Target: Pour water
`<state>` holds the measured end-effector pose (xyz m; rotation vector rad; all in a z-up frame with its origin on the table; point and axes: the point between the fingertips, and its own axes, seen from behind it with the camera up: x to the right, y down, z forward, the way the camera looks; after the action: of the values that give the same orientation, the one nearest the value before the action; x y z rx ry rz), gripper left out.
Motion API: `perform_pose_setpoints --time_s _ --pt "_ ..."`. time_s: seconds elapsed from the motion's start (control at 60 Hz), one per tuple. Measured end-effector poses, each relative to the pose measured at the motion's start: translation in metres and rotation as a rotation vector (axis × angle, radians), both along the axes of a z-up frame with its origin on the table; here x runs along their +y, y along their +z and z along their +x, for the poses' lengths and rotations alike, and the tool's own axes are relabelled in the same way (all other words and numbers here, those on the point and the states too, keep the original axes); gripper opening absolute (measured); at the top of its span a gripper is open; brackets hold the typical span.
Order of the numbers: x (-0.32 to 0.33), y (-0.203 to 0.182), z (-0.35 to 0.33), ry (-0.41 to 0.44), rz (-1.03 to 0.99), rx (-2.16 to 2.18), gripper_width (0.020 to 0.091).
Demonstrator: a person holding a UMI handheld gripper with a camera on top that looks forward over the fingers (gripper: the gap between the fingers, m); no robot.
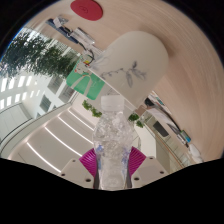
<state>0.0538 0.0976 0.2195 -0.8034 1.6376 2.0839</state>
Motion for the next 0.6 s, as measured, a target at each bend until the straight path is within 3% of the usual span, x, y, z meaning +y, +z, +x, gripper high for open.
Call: perform_pose_setpoints --time_s 0.083,0.117,0.183,0.25,0.283,0.333,0.45,0.517,0.6 --pt "-0.027 -0.003 0.000 0.038 0.059 -0.028 0.0365" --pt "0.004 0.002 -0.007 0.036 0.005 -0.034 0.0365" --pt "-0.002 0.004 -0.014 0.068 0.016 -0.130 0.0365" --pt "-0.011 -0.003 -0.024 0.144 0.115 -0.407 0.0366" --pt "-0.009 0.015 -0.028 0.153 0.077 -0.546 0.0366" --pt "-0.020 0.028 -0.023 0.180 0.223 -0.825 0.0368" --pt "-0.021 0.120 0.029 0.001 0.342 -1.409 0.0370" --pt "-0.019 0.162 0.084 -0.186 0.321 -1.718 0.0385" --pt "-0.013 0.182 0.161 -0.449 0.300 -2.120 0.0443"
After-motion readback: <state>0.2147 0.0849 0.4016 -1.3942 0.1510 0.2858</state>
